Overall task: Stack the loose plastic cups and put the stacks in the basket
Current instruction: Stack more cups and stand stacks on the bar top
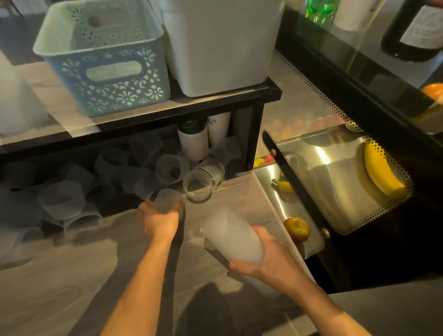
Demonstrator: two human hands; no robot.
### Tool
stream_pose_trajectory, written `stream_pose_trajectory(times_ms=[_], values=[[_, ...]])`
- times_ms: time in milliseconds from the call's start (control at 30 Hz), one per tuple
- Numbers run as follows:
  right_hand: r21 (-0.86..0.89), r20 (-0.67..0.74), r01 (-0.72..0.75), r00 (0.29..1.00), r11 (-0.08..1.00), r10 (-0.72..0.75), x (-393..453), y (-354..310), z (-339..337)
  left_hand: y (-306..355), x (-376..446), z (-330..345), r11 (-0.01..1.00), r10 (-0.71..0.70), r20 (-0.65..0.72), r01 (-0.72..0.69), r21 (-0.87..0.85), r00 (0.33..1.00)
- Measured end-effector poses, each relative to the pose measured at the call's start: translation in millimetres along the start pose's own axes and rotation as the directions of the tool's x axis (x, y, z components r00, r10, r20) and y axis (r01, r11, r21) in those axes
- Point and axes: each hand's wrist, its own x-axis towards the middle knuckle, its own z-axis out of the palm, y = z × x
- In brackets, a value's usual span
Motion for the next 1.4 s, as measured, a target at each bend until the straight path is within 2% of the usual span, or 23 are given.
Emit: stream_pose_trajectory(times_ms=[100,233,400,500,733,933,1033,1133,1333,1400], values=[[-0.05,-0.049,-0.004,0.999,0.999,0.002,7.7,2.0,2.6,-10.6,-4.3,-18.1,1.0,0.018,0.009,-0.018,0.0,1.0],[-0.112,-0.074,-0.014,0.997,0.994,0.006,15.6,0.3,11.9,-2.8,-20.6,-40.6,0.988,0.154,0.02,-0.153,-0.034,0.988],[-0.137,-0.038,0.022,0.999,0.99,-0.028,18.1,-11.8,21.8,14.4,-41.4,-62.5,0.93,0.278,0.014,-0.265,-0.254,0.961],[-0.161,-0.015,0.059,0.998,0.985,-0.062,19.2,-20.8,26.3,20.0,-49.2,-75.1,0.88,0.378,0.089,-0.328,-0.343,0.921],[-0.177,0.045,0.15,0.989,0.973,-0.144,20.3,-40.4,31.5,16.3,-62.0,-93.6,0.838,0.542,0.327,-0.471,-0.275,0.774],[-0.163,0.057,0.217,0.976,0.962,-0.21,19.9,-51.3,38.9,2.9,-83.1,-87.6,0.809,0.584,0.322,-0.565,-0.161,0.745],[-0.161,0.067,0.224,0.974,0.961,-0.215,19.5,-47.9,39.4,-7.0,-89.4,-82.6,0.796,0.581,0.384,-0.599,-0.085,0.718],[-0.101,0.05,0.173,0.984,0.98,-0.168,16.3,-39.4,45.7,-10.0,-85.9,-76.7,0.845,0.518,0.411,-0.522,-0.113,0.75],[-0.086,-0.008,0.095,0.995,0.992,-0.096,21.3,-28.2,37.9,14.7,-64.2,-51.4,0.885,0.418,0.314,-0.304,-0.352,0.852],[-0.097,-0.046,0.07,0.996,0.993,-0.075,21.9,-21.2,30.5,29.7,-54.0,-43.5,0.906,0.392,0.281,-0.314,-0.284,0.876]])
